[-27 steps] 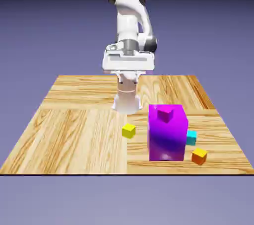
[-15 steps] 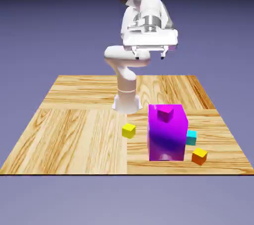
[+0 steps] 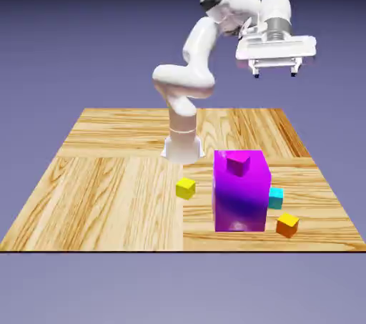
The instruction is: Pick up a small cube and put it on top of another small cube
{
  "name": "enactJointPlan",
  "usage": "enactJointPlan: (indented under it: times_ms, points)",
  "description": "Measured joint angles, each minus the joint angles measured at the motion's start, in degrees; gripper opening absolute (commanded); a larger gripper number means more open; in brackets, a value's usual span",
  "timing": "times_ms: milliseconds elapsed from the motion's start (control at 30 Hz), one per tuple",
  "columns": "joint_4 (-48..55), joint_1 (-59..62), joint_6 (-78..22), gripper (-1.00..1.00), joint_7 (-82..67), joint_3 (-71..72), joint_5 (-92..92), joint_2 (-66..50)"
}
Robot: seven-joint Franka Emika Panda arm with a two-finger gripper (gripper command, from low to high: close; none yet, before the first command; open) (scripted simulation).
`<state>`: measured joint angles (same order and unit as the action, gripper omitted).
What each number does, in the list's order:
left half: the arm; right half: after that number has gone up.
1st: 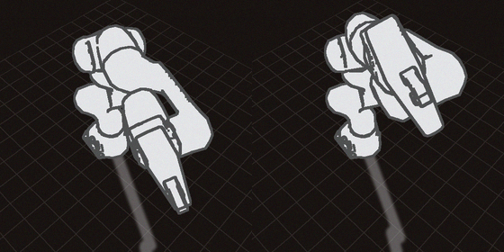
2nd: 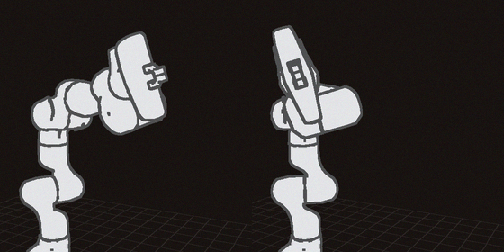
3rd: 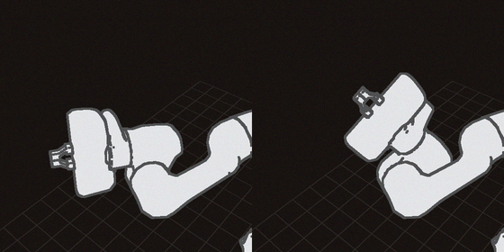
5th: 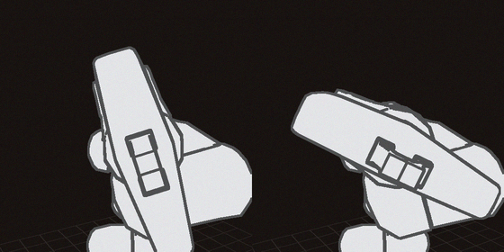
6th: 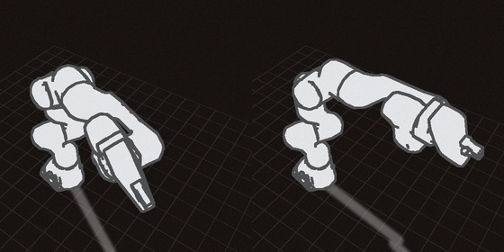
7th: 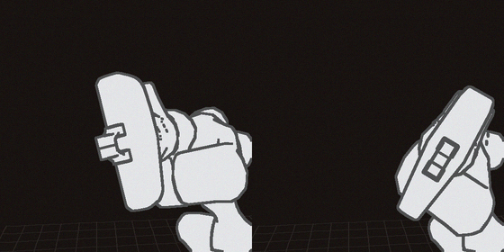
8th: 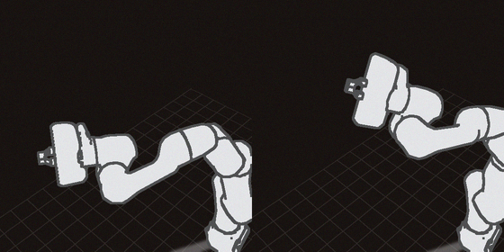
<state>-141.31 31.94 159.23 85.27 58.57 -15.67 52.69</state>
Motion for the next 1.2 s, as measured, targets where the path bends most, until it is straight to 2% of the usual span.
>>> enactJointPlan:
  times_ms: [900,1067,1100,1200]
  points:
    - [18.82,31.19,-14.13,0.00,40.93,55.99,-14.98,19.14]
    - [21.55,39.50,-7.26,0.00,42.45,62.51,-14.69,21.84]
    - [21.55,39.51,-7.25,-1.00,42.45,62.52,-14.69,21.84]
    - [20.88,37.44,-8.92,-1.00,42.07,60.89,-14.77,21.17]
